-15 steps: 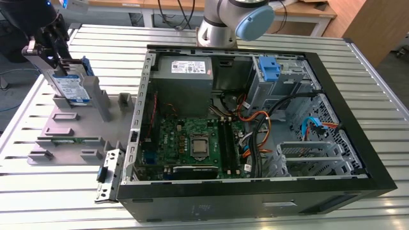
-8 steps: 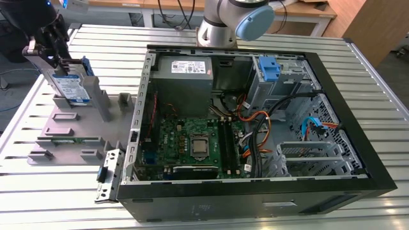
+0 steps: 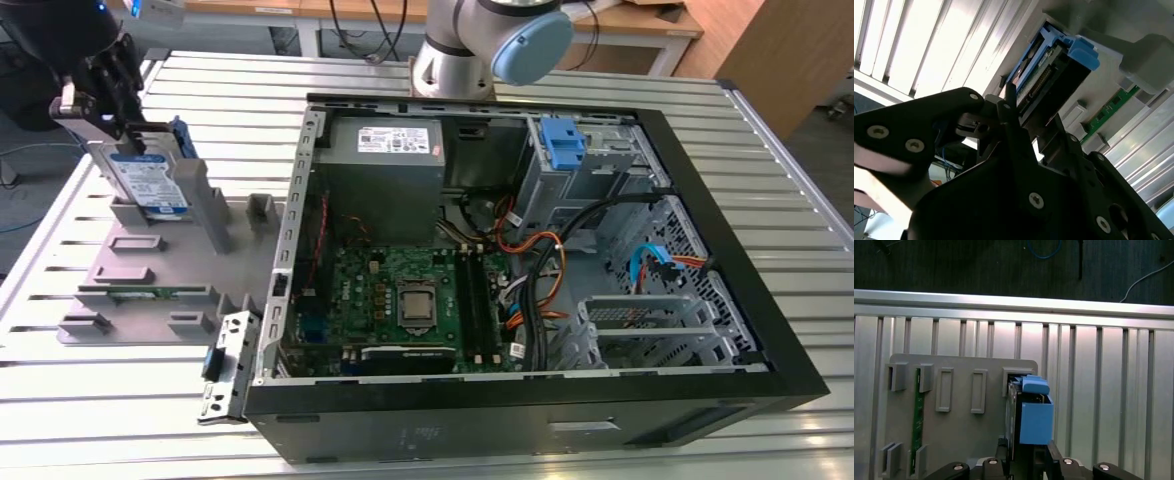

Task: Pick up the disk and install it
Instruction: 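Pick up the disk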

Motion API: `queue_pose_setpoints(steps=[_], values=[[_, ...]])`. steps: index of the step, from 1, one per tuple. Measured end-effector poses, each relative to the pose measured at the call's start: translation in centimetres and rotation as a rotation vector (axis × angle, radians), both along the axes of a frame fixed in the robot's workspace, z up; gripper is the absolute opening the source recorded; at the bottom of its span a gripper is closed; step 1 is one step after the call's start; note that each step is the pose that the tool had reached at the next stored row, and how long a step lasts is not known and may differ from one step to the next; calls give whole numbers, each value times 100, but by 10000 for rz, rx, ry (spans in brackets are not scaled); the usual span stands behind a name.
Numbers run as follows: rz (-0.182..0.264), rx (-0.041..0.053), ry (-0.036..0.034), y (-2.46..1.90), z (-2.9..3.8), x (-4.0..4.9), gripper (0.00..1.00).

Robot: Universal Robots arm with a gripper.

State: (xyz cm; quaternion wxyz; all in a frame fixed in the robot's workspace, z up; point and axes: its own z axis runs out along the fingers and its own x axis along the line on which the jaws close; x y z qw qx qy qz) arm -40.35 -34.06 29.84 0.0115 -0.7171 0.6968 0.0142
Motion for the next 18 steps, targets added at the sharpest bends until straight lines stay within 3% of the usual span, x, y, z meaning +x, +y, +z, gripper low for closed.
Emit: queue_pose_setpoints(steps=[2,3,16,18], values=[[1,-1,1,0,0,0,44],[2,0,1,0,0,0,36],[-1,0,1,0,0,0,35],[-250,-2,3,0,-1,0,35]])
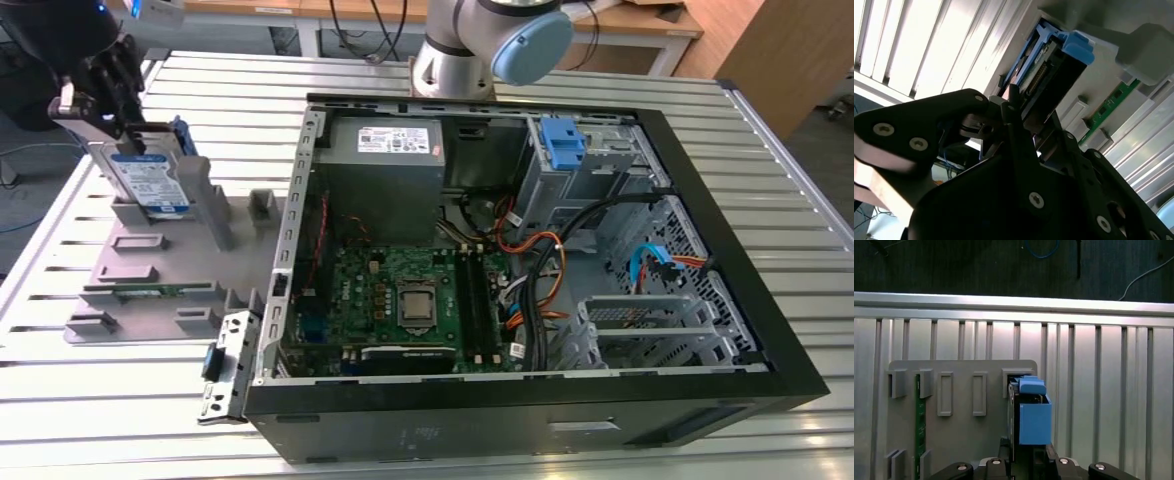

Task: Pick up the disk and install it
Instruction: 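Pick up the disk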

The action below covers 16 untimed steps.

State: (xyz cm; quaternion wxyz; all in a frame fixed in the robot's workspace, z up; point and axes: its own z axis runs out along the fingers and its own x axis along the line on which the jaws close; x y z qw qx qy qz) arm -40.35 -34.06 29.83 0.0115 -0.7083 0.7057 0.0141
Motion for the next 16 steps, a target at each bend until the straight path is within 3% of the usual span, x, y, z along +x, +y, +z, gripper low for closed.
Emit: queue_pose_setpoints(steps=[5,16], values=[[-632,1,-2,0,-4,0,35],[-645,2,-2,0,-4,0,35]])
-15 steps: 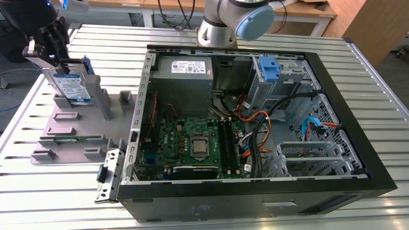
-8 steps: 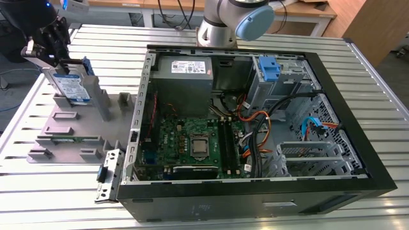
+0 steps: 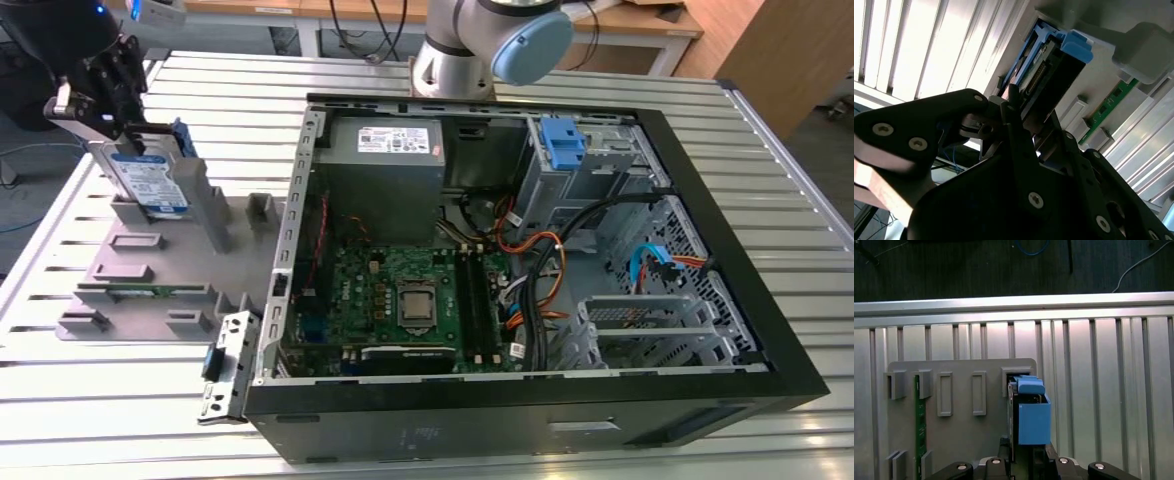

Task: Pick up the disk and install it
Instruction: 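Pick up the disk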

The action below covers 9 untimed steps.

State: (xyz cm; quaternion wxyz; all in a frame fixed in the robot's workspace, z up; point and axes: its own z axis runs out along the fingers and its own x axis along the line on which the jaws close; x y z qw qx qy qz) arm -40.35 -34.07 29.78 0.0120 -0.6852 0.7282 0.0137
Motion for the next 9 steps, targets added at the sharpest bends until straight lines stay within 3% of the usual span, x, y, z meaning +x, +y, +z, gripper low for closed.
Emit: queue_pose_setpoints(steps=[9], values=[[-1,1,-3,0,60,0,35]])
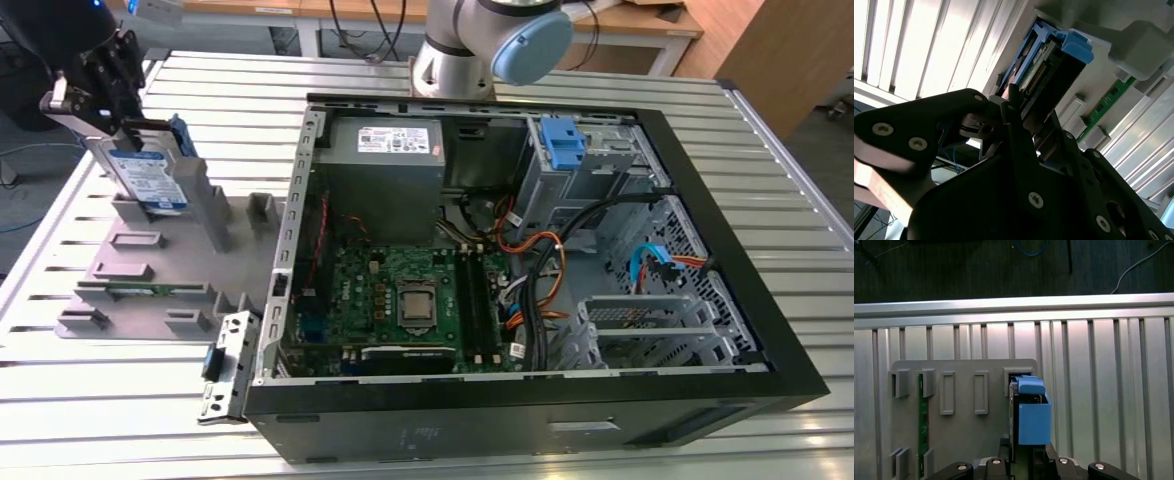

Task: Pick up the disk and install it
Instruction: 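Pick up the disk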

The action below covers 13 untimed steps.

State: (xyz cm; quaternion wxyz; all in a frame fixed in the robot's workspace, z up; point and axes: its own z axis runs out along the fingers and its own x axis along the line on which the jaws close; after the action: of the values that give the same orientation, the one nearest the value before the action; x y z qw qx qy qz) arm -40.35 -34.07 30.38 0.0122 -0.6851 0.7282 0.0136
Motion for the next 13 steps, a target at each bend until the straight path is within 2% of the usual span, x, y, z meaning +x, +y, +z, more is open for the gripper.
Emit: queue_pose_setpoints(steps=[13], values=[[0,-1,2,0,6,0,35]])
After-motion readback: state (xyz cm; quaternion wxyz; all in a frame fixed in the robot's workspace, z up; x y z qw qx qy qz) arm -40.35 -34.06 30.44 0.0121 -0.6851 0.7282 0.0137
